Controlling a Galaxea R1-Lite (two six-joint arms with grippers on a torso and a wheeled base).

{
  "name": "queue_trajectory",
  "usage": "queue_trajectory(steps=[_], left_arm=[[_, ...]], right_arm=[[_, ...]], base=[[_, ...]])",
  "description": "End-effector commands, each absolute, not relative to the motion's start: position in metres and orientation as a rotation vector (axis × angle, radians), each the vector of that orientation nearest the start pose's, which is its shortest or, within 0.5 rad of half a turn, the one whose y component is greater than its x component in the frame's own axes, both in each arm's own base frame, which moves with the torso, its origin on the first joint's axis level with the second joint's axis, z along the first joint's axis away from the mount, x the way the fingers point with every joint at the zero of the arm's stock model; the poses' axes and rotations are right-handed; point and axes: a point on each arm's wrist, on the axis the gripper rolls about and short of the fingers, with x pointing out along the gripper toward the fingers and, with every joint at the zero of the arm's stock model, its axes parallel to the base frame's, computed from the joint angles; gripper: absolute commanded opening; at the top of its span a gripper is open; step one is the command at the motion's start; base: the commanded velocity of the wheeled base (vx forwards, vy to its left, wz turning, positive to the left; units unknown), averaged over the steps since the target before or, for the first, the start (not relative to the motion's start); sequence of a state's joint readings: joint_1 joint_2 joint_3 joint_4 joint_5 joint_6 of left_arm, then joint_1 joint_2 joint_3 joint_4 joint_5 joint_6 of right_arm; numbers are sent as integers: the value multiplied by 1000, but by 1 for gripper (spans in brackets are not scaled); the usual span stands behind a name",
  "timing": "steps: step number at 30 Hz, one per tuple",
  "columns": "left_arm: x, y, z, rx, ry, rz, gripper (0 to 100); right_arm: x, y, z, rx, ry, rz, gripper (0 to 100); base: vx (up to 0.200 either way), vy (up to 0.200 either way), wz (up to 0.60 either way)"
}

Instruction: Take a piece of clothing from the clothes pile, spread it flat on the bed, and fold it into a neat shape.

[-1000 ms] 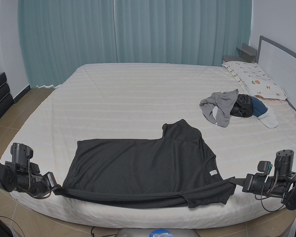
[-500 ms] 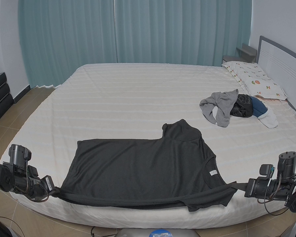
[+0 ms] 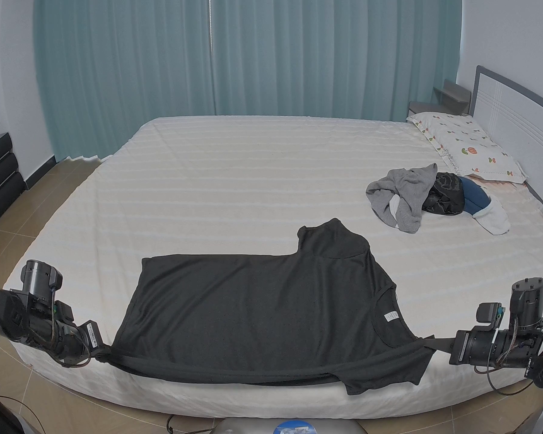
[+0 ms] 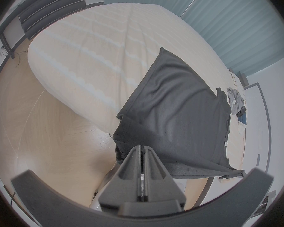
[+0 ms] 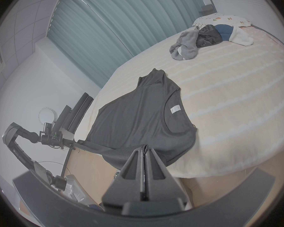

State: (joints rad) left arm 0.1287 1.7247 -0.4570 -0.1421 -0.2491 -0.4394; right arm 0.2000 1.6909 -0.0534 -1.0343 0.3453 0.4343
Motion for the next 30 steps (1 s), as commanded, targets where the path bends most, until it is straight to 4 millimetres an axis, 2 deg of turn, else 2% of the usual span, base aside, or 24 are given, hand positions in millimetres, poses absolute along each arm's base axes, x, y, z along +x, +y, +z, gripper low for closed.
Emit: queue_trajectory(steps=[1,5,6,17,22,30], left_arm=[[238,25,50,-633,1144,162,0],[255,27,46,-674,1135,188,0],[261,28,43,-684,1138,195,0],[295,31,25,-711,1151,217,0],[302,31,19,-714,1155,217,0],[315,31,12,-730,1156,226,0]], right_arm=[[205,49,55,456,721,381,0],[223,53,50,456,726,381,0],[233,54,46,455,729,374,0],[285,63,17,449,768,334,0],[299,65,9,456,789,322,0],[309,66,2,459,791,315,0]], base=[[0,0,0],[0,0,0],[0,0,0],[0,0,0],[0,0,0],[0,0,0]])
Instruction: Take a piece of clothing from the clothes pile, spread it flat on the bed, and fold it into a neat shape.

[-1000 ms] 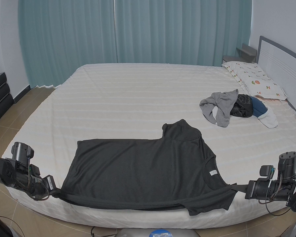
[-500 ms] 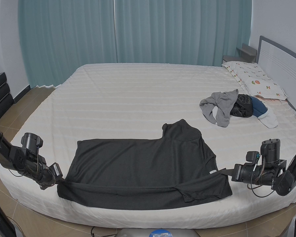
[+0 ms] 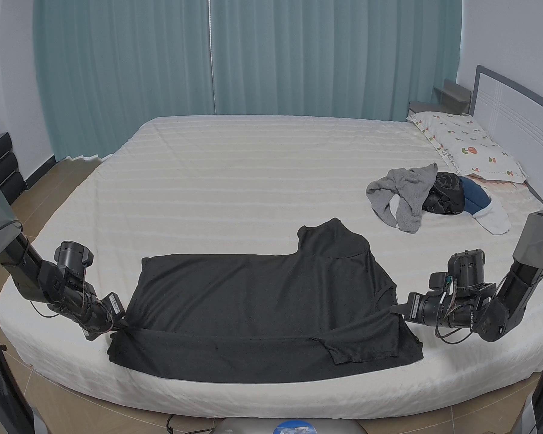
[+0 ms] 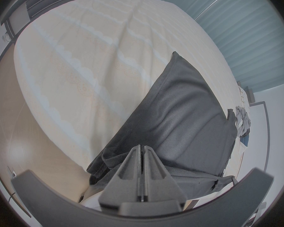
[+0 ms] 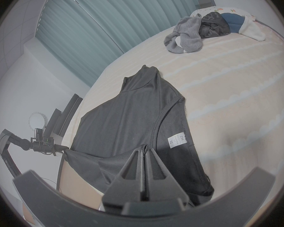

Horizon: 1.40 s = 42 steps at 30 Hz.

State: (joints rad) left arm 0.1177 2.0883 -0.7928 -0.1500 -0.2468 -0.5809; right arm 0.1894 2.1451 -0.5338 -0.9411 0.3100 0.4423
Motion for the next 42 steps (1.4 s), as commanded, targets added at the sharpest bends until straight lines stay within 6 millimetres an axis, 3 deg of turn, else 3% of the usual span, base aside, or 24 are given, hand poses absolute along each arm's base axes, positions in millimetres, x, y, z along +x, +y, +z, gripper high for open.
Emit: queue_trajectory(steps=[1,2,3,13,16,24,33,42], left_arm=[[315,30,12,-731,1154,224,0],[316,30,13,-732,1152,225,0],[316,30,13,-731,1151,223,100],[315,31,18,-767,1134,242,100],[307,41,31,-794,1093,248,100],[292,52,42,-841,1046,235,100],[293,63,45,-951,1027,236,100],[294,59,42,-941,1043,223,100]], right_arm=[[310,65,1,460,792,312,0],[310,65,1,460,790,312,0],[311,65,0,459,793,309,100],[308,64,10,515,770,300,100],[302,65,22,599,765,290,100],[294,66,34,769,782,264,100],[288,65,30,837,828,264,100],[287,63,27,840,841,255,100]], base=[[0,0,0],[0,0,0],[0,0,0],[0,0,0],[0,0,0],[0,0,0],[0,111,0],[0,89,0]])
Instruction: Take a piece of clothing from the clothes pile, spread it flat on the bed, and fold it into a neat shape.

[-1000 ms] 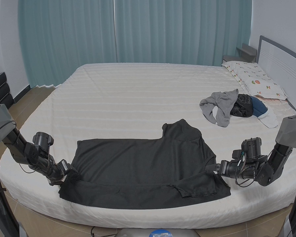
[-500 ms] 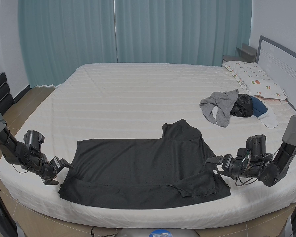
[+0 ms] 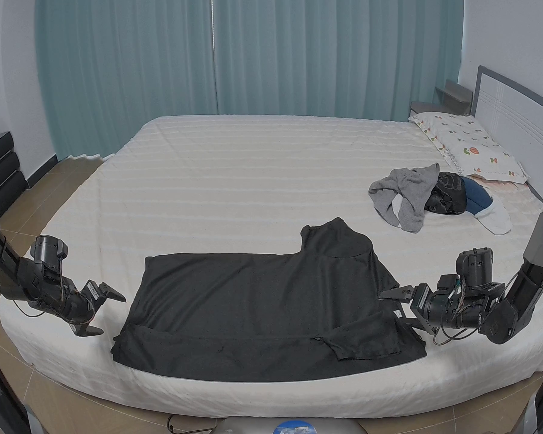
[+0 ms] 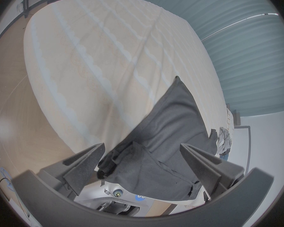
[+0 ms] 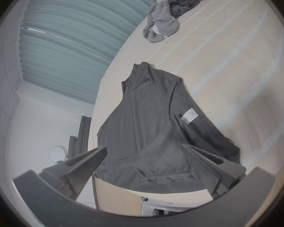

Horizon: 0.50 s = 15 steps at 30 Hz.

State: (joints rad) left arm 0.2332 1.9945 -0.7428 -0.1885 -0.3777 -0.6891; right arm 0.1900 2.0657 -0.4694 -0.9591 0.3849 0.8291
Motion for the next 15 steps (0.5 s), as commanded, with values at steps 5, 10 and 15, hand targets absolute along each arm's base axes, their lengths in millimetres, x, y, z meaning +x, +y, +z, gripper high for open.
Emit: queue_trajectory(steps=[5,10,15], left_arm=[[293,44,38,-905,1080,187,100],[294,31,33,-870,1082,141,100],[302,23,35,-845,1041,106,100]], right_arm=[[286,63,26,839,845,253,100],[283,63,25,840,827,262,100],[280,64,25,836,806,280,100]], base=[[0,0,0],[0,0,0],[0,0,0]])
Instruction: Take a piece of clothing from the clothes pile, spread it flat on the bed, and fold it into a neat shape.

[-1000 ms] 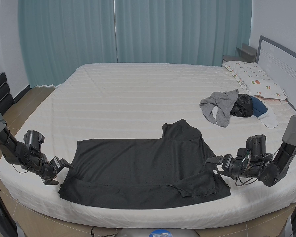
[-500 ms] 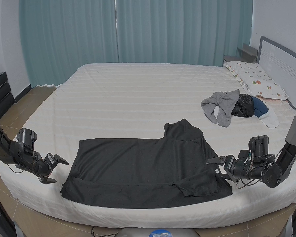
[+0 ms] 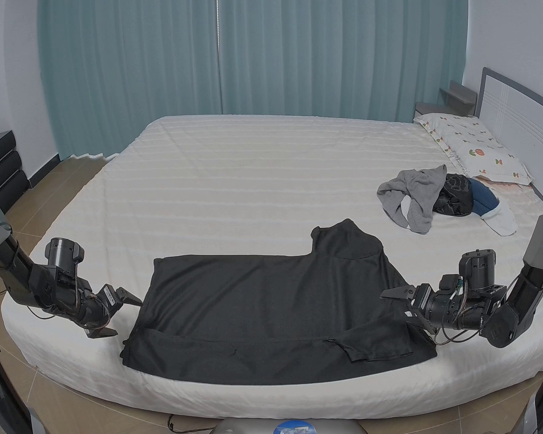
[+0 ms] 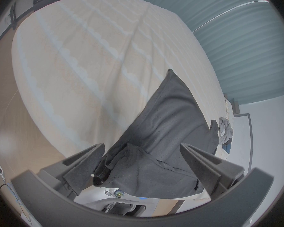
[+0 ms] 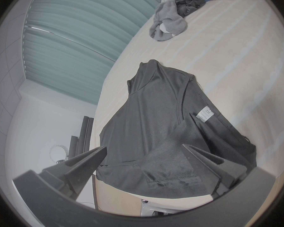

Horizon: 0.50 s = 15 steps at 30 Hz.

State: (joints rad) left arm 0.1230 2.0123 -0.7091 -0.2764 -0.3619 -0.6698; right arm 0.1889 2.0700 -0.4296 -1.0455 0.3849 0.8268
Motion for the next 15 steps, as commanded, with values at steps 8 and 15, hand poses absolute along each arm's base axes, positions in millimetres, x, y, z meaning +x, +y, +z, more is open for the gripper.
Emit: queue_trajectory(steps=[8,15], left_arm=[[318,0,28,-787,1033,30,100],[319,-4,14,-714,1031,54,100]], right_arm=[[280,64,22,831,800,281,100],[280,63,22,830,797,279,100]], base=[[0,0,0],[0,0,0]])
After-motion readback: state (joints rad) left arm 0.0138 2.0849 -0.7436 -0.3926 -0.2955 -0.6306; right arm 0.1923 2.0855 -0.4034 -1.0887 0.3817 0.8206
